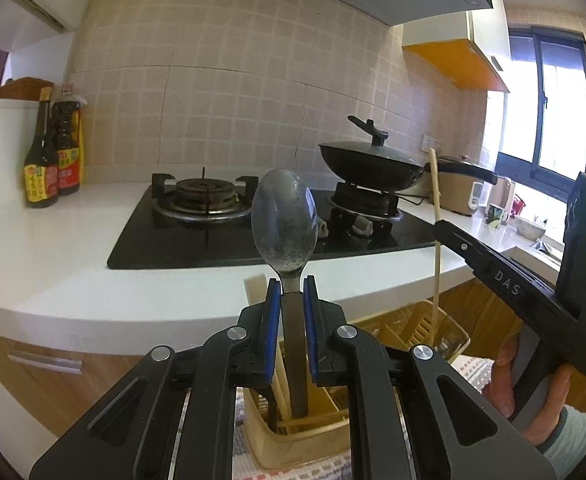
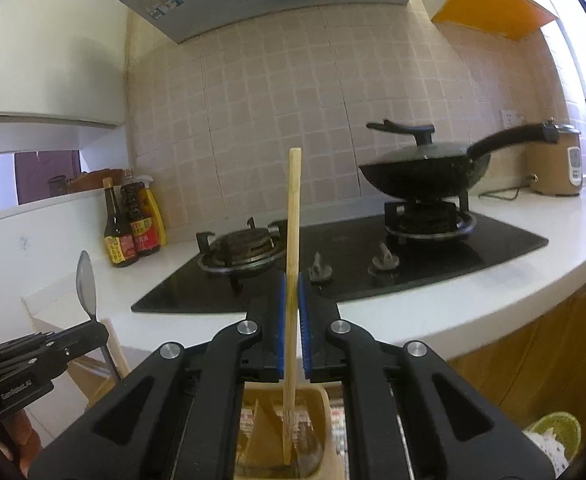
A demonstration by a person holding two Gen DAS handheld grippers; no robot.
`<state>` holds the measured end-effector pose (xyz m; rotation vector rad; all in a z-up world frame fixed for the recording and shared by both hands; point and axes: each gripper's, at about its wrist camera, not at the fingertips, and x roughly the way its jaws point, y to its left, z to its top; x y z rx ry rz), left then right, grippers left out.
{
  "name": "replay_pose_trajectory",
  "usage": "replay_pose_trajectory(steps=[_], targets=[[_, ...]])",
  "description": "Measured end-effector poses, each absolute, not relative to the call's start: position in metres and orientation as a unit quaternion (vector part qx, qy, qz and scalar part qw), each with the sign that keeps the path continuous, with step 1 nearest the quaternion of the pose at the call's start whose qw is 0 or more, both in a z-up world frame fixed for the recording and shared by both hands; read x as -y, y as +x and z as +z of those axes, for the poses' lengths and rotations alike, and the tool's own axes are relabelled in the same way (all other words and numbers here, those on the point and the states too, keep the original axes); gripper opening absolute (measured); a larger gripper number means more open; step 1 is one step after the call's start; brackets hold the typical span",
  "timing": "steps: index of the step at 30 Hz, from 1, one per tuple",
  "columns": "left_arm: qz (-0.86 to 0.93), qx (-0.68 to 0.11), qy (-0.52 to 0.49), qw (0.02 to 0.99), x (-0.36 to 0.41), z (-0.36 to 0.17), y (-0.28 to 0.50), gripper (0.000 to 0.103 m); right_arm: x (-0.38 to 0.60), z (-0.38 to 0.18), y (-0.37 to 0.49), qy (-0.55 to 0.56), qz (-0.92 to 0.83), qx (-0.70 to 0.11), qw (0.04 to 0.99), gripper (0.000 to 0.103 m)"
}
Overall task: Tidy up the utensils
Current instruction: 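Lift the clear spoon into the basket and open the left tool while the right tool drops its chopstick in, then grasp a wooden chopstick with the left tool while the right tool grasps a clear spoon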
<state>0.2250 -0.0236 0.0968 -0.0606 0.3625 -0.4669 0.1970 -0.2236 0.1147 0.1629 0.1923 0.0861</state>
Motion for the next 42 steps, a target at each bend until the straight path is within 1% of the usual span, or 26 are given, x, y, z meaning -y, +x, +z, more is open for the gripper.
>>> replay_pose_trajectory(steps=[2, 3, 4, 5, 7, 9, 10, 11, 13, 15, 16, 17, 21, 24, 28, 30, 31, 32, 33, 35, 36, 38, 42], targets=[[-0.233, -0.181, -0.029, 0.955, 0.023, 0.092, 0.222, 0.01, 0.229, 0.112, 0.191, 0.09, 0.051, -0.109, 0.989, 0.006], [-0.233, -0.183, -0.029, 0.955, 0.023, 0.091, 0.22, 0.011, 0.232, 0.111, 0.188, 0.092, 0.057, -0.118, 0.987, 0.008], [-0.235, -0.186, -0.029, 0.953, 0.022, 0.09, 0.219, 0.016, 0.233, 0.11, 0.185, 0.092, 0.062, -0.126, 0.986, 0.009], [-0.239, -0.192, -0.032, 0.951, 0.021, 0.088, 0.216, 0.025, 0.234, 0.11, 0.18, 0.091, 0.067, -0.133, 0.985, 0.01], [-0.238, -0.194, -0.038, 0.951, 0.017, 0.086, 0.21, 0.029, 0.237, 0.109, 0.168, 0.087, 0.075, -0.147, 0.982, 0.01], [-0.243, -0.202, -0.045, 0.948, 0.013, 0.085, 0.202, 0.031, 0.238, 0.109, 0.152, 0.082, 0.081, -0.159, 0.98, 0.01], [-0.244, -0.205, -0.048, 0.947, 0.01, 0.085, 0.198, 0.036, 0.238, 0.109, 0.143, 0.078, 0.085, -0.17, 0.979, 0.01], [-0.245, -0.207, -0.051, 0.946, 0.008, 0.085, 0.194, 0.044, 0.238, 0.108, 0.135, 0.075, 0.091, -0.18, 0.977, 0.011], [-0.255, -0.217, -0.06, 0.941, 0.001, 0.087, 0.183, 0.053, 0.237, 0.108, 0.122, 0.073, 0.103, -0.203, 0.971, 0.022], [-0.257, -0.227, -0.065, 0.937, -0.003, 0.087, 0.174, 0.053, 0.235, 0.107, 0.109, 0.07, 0.108, -0.223, 0.966, 0.043], [-0.257, -0.235, -0.066, 0.935, -0.005, 0.087, 0.17, 0.055, 0.234, 0.106, 0.1, 0.07, 0.112, -0.231, 0.964, 0.046], [-0.261, -0.251, -0.067, 0.93, -0.007, 0.085, 0.166, 0.058, 0.233, 0.105, 0.092, 0.069, 0.113, -0.242, 0.961, 0.046], [-0.266, -0.3, -0.066, 0.914, -0.01, 0.076, 0.15, 0.058, 0.224, 0.099, 0.072, 0.051, 0.112, -0.288, 0.95, 0.046], [-0.272, -0.339, -0.052, 0.899, -0.006, 0.063, 0.135, 0.058, 0.213, 0.085, 0.067, 0.036, 0.107, -0.347, 0.931, 0.046], [-0.267, -0.389, -0.011, 0.882, 0.009, 0.038, 0.117, 0.056, 0.204, 0.053, 0.073, 0.021, 0.096, -0.441, 0.892, 0.046], [-0.266, -0.416, 0.003, 0.87, 0.016, 0.022, 0.112, 0.056, 0.204, 0.035, 0.076, 0.029, 0.102, -0.473, 0.875, 0.046], [-0.265, -0.43, 0.009, 0.863, 0.02, 0.015, 0.111, 0.055, 0.205, 0.028, 0.078, 0.034, 0.103, -0.486, 0.867, 0.046], [-0.265, -0.444, 0.016, 0.856, 0.023, 0.007, 0.111, 0.052, 0.205, 0.017, 0.079, 0.037, 0.104, -0.505, 0.856, 0.042], [-0.265, -0.454, 0.02, 0.85, 0.026, 0.0, 0.11, 0.05, 0.205, 0.009, 0.082, 0.04, 0.106, -0.518, 0.848, 0.036], [-0.267, -0.477, 0.033, 0.837, 0.033, -0.013, 0.111, 0.042, 0.204, -0.005, 0.083, 0.042, 0.109, -0.537, 0.835, 0.034], [-0.267, -0.49, 0.042, 0.829, 0.037, -0.021, 0.11, 0.041, 0.203, -0.012, 0.084, 0.037, 0.107, -0.546, 0.83, 0.03], [-0.262, -0.505, 0.059, 0.82, 0.045, -0.033, 0.108, 0.036, 0.198, -0.022, 0.082, 0.032, 0.111, -0.557, 0.823, 0.029], [-0.249, -0.516, 0.094, 0.814, 0.062, -0.046, 0.105, 0.036, 0.189, -0.029, 0.077, 0.014, 0.107, -0.56, 0.821, 0.029]])
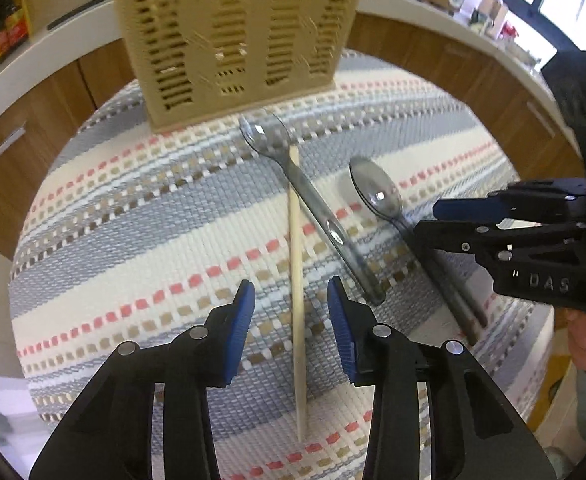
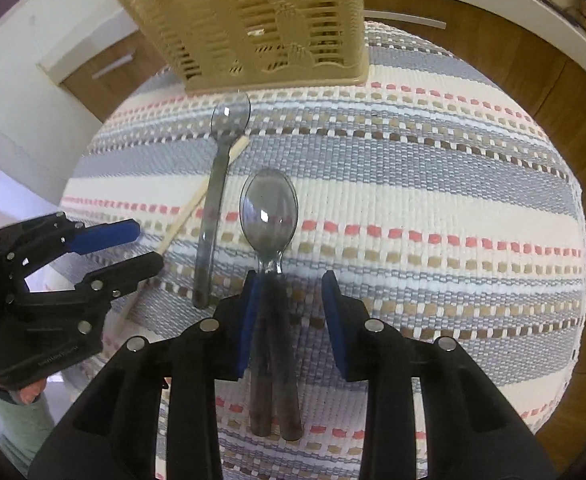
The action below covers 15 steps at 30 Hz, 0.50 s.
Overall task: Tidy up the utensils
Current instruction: 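Grasp a wooden chopstick with the left tool while the right tool grasps a clear spoon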
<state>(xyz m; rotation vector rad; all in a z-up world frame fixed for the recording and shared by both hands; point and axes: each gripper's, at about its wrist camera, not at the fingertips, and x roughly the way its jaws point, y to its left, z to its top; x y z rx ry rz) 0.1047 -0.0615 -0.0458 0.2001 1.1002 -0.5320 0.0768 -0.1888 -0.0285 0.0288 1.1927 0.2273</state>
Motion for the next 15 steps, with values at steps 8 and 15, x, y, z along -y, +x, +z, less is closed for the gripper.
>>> replay_pose_trajectory(steps=[8, 15], targets=[[-0.2, -0.51, 0.151, 0.823, 0.082, -0.052, 0.102, 0.004, 0.18, -0.031, 0.076, -0.003, 0.114, -0.561, 0.82, 0.01], [-0.187, -0.513, 0.113, 0.83, 0.058, -0.04, 0.099, 0.004, 0.208, -0.008, 0.062, 0.039, 0.111, -0.535, 0.837, 0.01]])
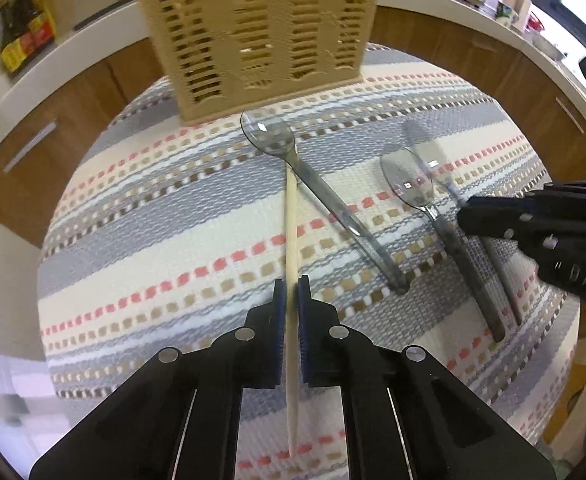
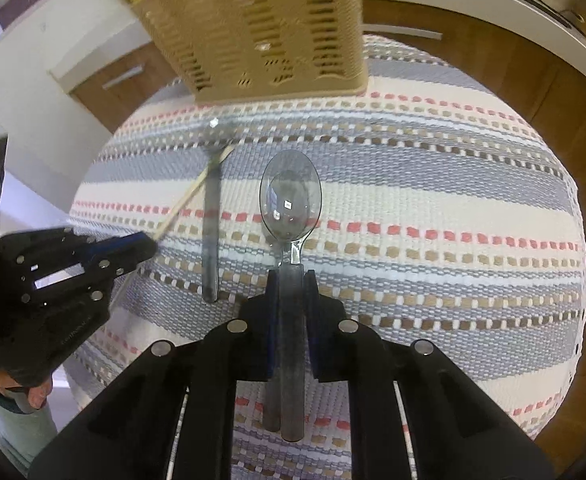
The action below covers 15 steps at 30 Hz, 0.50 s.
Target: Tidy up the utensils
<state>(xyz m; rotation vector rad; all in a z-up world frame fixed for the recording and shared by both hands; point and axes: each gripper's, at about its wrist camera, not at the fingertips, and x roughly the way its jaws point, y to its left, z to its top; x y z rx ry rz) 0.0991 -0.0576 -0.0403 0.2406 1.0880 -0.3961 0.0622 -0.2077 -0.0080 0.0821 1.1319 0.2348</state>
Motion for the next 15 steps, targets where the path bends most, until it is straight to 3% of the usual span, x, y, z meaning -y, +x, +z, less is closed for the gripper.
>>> replay_pose_trajectory(steps=[9, 13, 15], targets=[[-0.131, -0.528, 0.161, 0.823, 0.026, -0.04, 0.093, 0.004, 0.227, -0.013, 0.062, 0.008, 0.054, -0.548, 0.835, 0.01], [-0.163, -0.541, 0.107, 0.818, 0.012, -0.039, 0.104, 0.01, 0.222, -0.018, 0.062, 0.01, 0.064, -0.556, 0.829, 0.01], [-0.166, -0.539, 0.09, 0.821, 0.01, -0.036, 0.113, 0.019, 0.221, -0.018, 0.059, 0.006, 0.068, -0.557, 0.828, 0.01]])
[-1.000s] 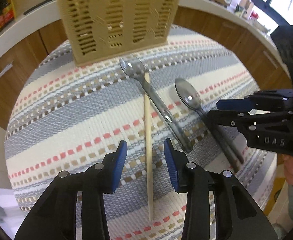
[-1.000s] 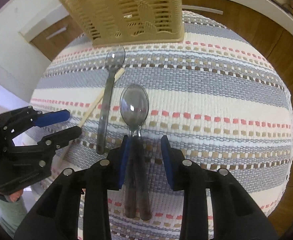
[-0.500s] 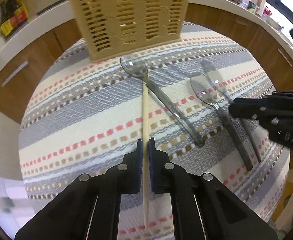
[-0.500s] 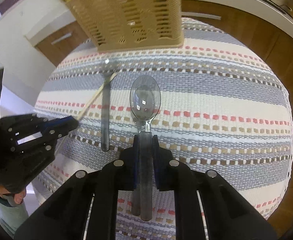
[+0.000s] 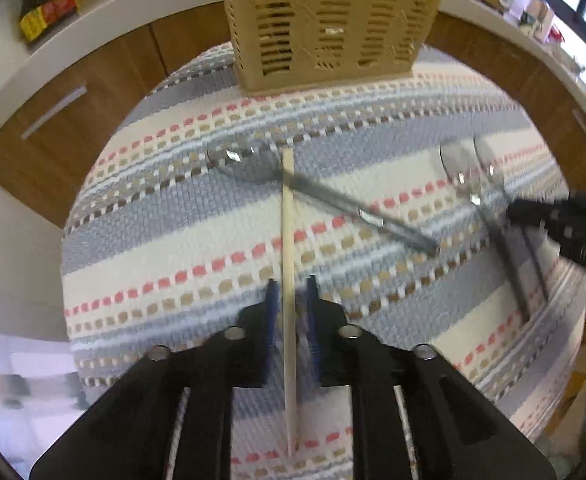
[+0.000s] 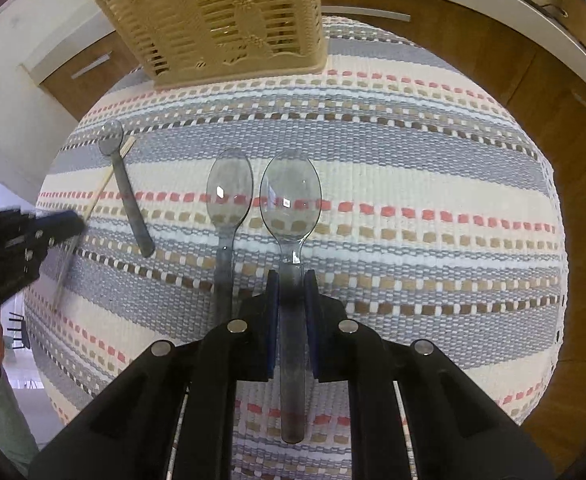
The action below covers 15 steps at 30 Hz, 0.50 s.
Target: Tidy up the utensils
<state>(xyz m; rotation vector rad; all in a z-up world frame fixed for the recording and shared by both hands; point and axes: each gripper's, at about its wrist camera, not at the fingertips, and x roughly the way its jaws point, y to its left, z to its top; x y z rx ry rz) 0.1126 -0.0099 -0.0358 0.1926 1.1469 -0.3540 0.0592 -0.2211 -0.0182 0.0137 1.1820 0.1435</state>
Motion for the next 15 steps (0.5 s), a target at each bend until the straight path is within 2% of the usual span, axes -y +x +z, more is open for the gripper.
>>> replay_pose_trajectory(steps=[1, 11, 12, 15], targets=[[-0.164, -0.537, 0.088, 0.823, 0.01, -0.035, 0.117, 0.022, 0.221, -0.018, 0.059, 0.004, 0.068, -0.557, 0.828, 0.01], [-0.17, -0.541, 0.09, 0.819, 0.029, -0.031, 0.155, 0.024, 0.22, -0.019, 0.062, 0.005, 0.077, -0.56, 0.825, 0.01], [-0.175, -0.539, 0.088, 0.819, 0.034, -0.03, 0.16, 0.025, 0.221, -0.019, 0.061, 0.005, 0.076, -0.56, 0.825, 0.01], [-0.195, -0.521, 0.081, 0.827, 0.036, -0.033, 0.175, 0.039, 0.226, -0.019, 0.063, 0.01, 0.08, -0.561, 0.824, 0.01]])
